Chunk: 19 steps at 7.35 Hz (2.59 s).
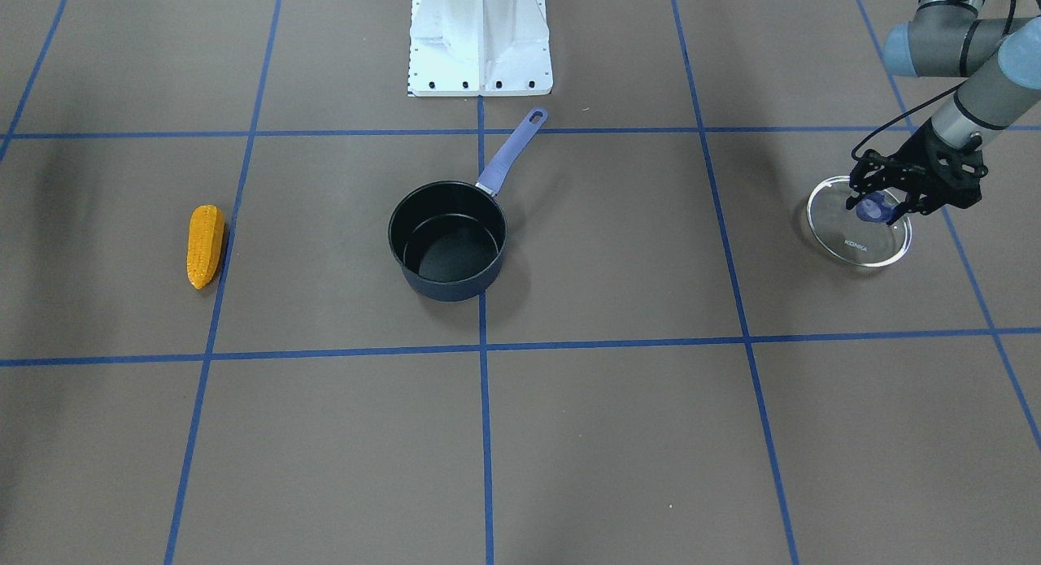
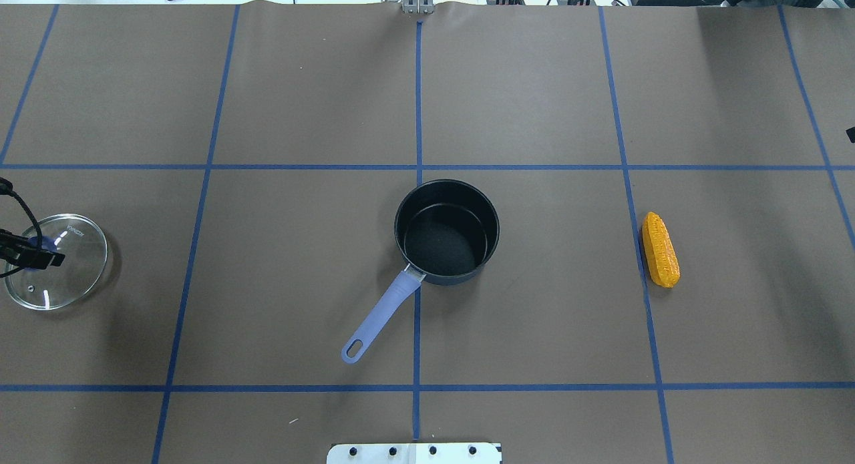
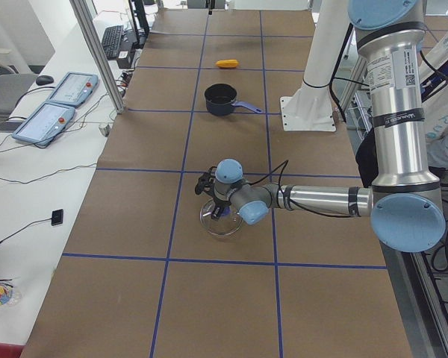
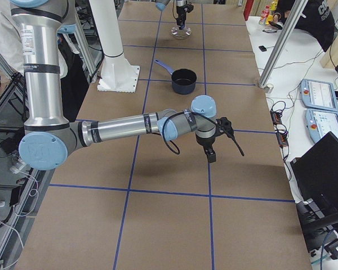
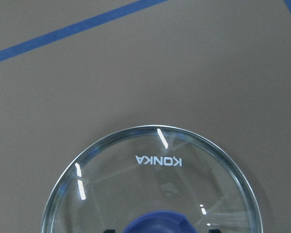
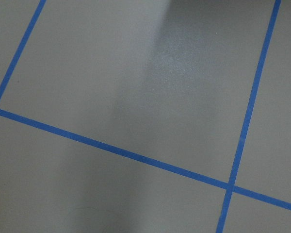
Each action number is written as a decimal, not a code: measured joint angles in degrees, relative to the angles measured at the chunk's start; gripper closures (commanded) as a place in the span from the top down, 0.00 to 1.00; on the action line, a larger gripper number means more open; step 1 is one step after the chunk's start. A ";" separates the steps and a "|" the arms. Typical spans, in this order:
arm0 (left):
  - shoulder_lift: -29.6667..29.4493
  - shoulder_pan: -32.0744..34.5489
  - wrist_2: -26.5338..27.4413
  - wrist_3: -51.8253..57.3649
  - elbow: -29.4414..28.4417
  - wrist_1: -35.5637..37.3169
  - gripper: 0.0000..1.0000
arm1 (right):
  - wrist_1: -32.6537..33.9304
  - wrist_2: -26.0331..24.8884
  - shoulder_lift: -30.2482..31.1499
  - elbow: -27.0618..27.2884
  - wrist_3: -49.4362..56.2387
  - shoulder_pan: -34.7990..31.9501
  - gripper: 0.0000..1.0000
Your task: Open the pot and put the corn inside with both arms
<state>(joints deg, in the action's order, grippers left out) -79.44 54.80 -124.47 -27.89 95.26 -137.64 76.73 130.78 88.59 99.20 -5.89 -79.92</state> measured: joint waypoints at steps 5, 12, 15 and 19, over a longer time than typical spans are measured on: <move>-1.21 -0.01 -1.98 0.39 0.16 0.55 0.98 | 0.00 0.10 0.00 -0.07 -1.55 0.03 1.00; -6.34 27.51 -6.94 40.51 7.25 42.48 0.98 | -0.64 0.44 0.00 0.91 -7.46 2.28 1.00; -7.75 37.34 -6.84 51.19 4.79 49.19 0.98 | -11.59 -0.64 0.91 2.19 -24.74 9.65 1.00; -8.64 39.20 -7.15 42.95 4.24 49.05 0.98 | -16.21 -18.91 3.59 8.93 -49.02 30.92 1.00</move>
<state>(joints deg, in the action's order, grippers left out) -88.08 94.00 -131.62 15.05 99.50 -88.59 60.51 111.87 92.19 108.13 -54.91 -49.01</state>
